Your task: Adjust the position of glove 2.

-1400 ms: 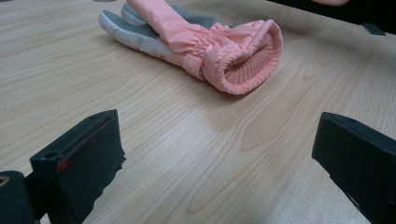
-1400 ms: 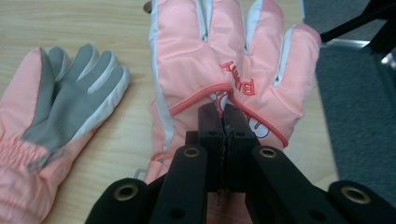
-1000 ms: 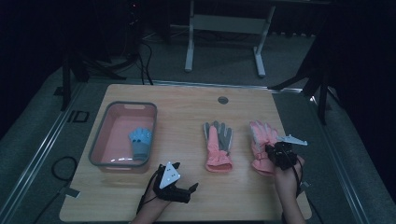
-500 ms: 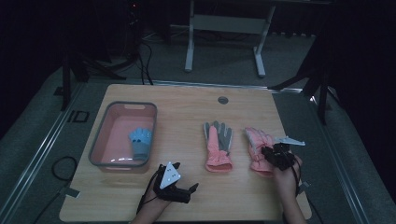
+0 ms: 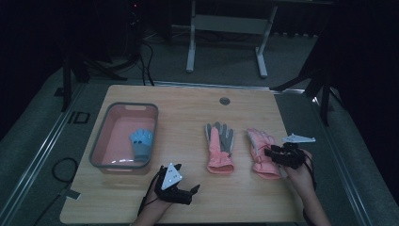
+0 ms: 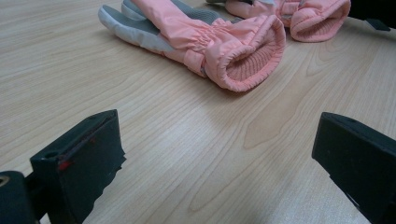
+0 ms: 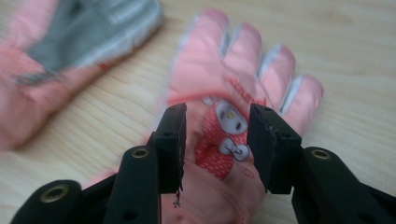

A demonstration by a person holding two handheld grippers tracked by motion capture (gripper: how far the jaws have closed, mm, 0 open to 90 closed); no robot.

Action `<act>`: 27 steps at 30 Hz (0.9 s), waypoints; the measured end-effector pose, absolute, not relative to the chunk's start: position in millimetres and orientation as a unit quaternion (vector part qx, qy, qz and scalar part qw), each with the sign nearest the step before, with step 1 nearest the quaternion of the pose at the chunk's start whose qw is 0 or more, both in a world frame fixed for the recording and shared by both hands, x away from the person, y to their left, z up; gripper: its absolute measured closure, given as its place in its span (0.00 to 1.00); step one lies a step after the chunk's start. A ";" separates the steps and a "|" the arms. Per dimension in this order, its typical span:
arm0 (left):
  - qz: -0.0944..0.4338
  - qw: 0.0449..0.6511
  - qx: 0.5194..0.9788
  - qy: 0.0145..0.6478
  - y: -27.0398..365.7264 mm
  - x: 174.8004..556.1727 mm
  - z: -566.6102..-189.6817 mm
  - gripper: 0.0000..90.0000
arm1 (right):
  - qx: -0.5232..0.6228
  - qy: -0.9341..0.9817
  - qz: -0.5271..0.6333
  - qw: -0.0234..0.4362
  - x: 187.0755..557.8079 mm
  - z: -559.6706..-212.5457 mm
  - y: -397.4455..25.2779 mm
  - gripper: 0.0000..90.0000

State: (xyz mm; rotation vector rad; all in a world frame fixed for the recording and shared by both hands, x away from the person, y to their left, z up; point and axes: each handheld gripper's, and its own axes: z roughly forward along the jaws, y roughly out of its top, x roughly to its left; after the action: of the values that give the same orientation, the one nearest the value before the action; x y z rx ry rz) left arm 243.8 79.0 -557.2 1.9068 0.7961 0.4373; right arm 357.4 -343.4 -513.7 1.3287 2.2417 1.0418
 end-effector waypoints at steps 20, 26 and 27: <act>0.179 0.494 0.784 0.329 79.4 243.7 -557.3 0.02 | 0.500 0.773 0.355 0.162 356.9 -512.0 -338.4 0.98; 0.179 0.494 0.784 0.330 79.9 244.1 -557.2 0.02 | 0.504 0.759 0.372 0.180 349.5 -476.8 -335.7 0.98; 0.179 0.494 0.784 0.330 79.9 244.1 -557.2 0.02 | 0.504 0.759 0.372 0.180 349.5 -476.8 -335.7 0.98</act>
State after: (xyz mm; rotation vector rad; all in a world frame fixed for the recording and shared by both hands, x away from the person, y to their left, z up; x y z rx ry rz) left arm 244.1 79.9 -557.2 1.9004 0.8004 0.4351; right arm 349.5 -335.7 -476.8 1.4248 2.1442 1.0506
